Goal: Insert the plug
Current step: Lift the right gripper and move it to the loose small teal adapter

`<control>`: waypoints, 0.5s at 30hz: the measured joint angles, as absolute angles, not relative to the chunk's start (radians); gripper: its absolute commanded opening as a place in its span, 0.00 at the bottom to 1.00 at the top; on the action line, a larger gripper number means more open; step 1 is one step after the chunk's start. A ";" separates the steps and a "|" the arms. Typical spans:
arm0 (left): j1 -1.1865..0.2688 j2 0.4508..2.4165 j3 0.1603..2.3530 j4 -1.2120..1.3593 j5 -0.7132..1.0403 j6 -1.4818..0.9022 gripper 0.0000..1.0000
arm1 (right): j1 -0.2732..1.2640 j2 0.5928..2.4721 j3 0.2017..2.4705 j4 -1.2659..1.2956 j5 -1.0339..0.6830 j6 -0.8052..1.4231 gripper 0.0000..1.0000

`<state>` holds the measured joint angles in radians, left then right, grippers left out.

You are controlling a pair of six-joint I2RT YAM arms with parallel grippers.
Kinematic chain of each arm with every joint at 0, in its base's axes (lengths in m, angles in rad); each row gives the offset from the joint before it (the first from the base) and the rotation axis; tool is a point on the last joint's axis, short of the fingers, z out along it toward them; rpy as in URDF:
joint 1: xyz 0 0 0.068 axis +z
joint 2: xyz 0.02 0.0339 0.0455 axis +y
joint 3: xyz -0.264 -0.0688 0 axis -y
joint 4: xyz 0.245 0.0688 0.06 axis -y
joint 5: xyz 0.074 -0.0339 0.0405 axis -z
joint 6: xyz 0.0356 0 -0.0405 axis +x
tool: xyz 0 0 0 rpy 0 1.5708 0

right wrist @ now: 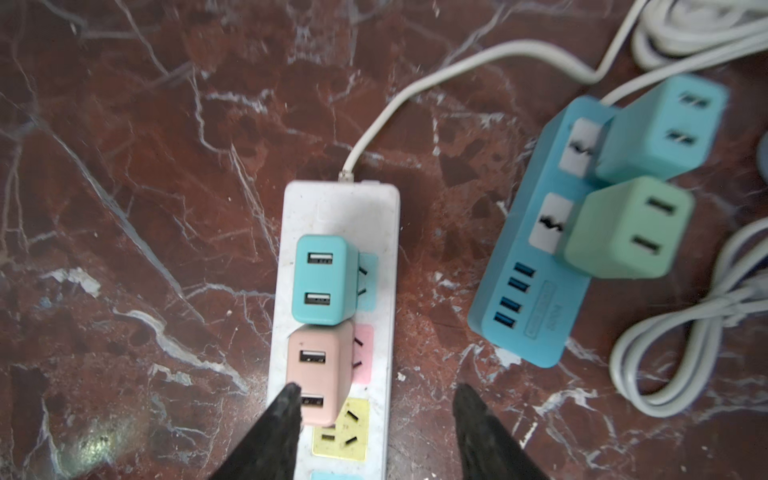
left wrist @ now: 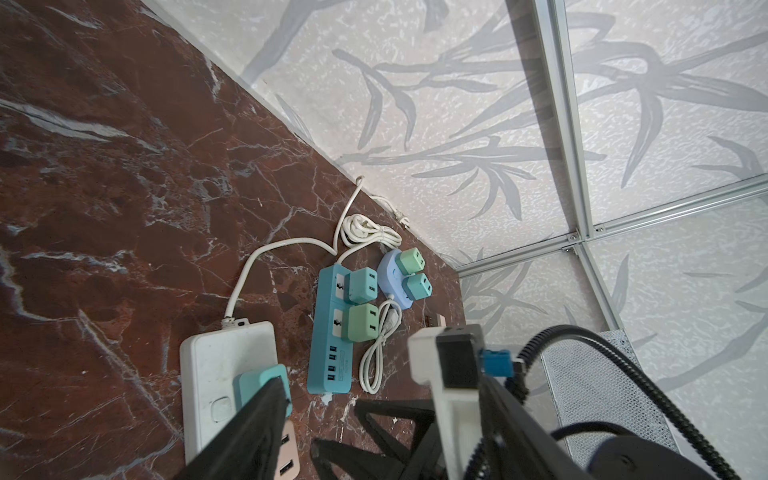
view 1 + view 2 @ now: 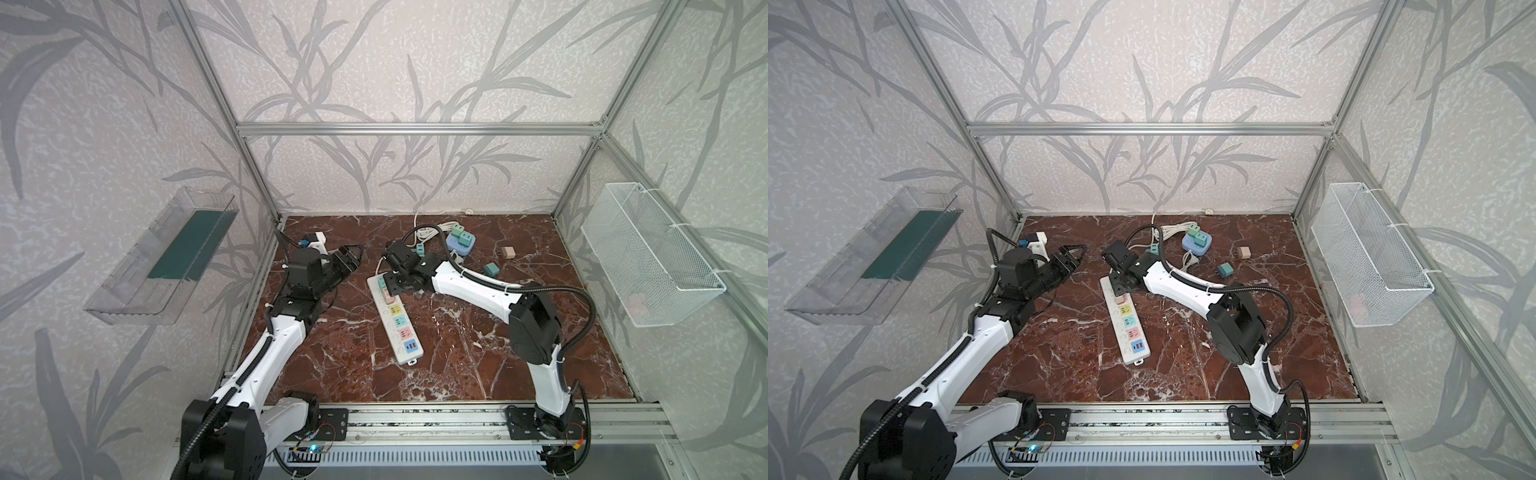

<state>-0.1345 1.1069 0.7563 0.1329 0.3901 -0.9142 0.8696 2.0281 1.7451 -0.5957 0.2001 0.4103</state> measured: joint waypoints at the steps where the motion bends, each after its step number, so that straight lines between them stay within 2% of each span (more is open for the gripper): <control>1: -0.134 1.108 0.756 0.140 0.397 -0.918 0.74 | 0.870 1.987 1.713 -0.582 0.229 0.410 0.61; 5: -0.136 1.125 0.754 0.181 0.437 -0.928 0.74 | 0.848 1.811 1.568 -0.547 0.321 0.414 0.62; 8: -0.148 1.150 0.754 0.208 0.473 -0.935 0.73 | 0.775 1.698 1.453 -0.523 0.353 0.430 0.62; 15: -0.248 1.187 0.754 0.242 0.530 -0.927 0.73 | 0.470 1.561 1.191 -0.475 0.355 0.479 0.66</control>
<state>-0.2481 1.1870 0.7544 0.2420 0.5297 -0.9268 0.4698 1.5608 1.1908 -0.4747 0.3553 0.4793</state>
